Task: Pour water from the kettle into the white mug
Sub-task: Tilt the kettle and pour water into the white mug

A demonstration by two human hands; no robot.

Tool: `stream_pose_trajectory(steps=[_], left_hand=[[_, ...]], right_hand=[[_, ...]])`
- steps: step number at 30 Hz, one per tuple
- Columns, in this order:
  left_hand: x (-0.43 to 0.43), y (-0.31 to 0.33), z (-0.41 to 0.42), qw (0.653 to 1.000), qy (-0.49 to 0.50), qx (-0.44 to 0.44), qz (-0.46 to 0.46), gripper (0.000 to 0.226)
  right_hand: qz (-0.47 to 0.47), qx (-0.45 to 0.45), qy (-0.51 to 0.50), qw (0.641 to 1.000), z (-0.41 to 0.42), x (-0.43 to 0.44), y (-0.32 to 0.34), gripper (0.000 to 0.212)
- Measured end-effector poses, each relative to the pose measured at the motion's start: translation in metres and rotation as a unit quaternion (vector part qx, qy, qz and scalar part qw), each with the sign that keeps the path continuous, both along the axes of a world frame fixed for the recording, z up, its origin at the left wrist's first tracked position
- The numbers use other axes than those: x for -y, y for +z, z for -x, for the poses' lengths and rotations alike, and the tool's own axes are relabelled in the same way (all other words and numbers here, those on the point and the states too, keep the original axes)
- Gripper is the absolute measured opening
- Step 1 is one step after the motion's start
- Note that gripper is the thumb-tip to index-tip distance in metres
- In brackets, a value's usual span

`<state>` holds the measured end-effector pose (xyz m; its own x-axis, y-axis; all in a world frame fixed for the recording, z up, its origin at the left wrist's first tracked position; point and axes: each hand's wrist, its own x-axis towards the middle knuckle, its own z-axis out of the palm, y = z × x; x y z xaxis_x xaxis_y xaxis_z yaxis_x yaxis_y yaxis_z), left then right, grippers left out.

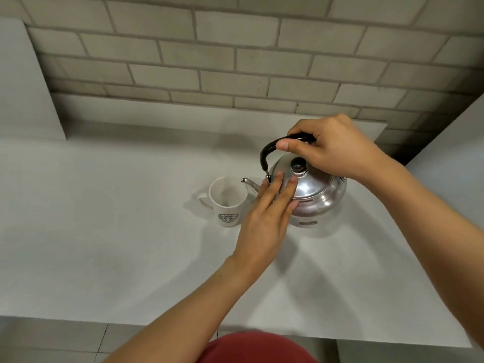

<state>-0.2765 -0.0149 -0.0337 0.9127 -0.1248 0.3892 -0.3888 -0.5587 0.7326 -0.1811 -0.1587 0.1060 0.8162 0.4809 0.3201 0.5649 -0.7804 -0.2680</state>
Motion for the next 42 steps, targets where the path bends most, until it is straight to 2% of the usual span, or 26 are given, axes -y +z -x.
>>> stream_pose_trajectory(steps=[8,11,18,42], left_hand=[[-0.002,-0.005,-0.007,0.998,0.008,0.002,0.069,0.048],[-0.001,-0.007,-0.007,0.996,0.003,0.009,0.094,0.049],[-0.005,-0.011,-0.01,0.993,0.006,0.025,0.118,0.05],[0.001,-0.002,-0.009,0.985,0.028,0.039,0.166,0.047]], right_hand=[[0.079,-0.027,0.033,0.996,-0.014,-0.027,0.007,0.058],[0.09,-0.024,0.044,0.995,-0.014,-0.035,0.012,0.05],[0.153,-0.041,0.057,0.986,-0.009,-0.053,0.023,0.048],[0.222,-0.006,0.071,0.972,-0.002,-0.067,0.044,0.05]])
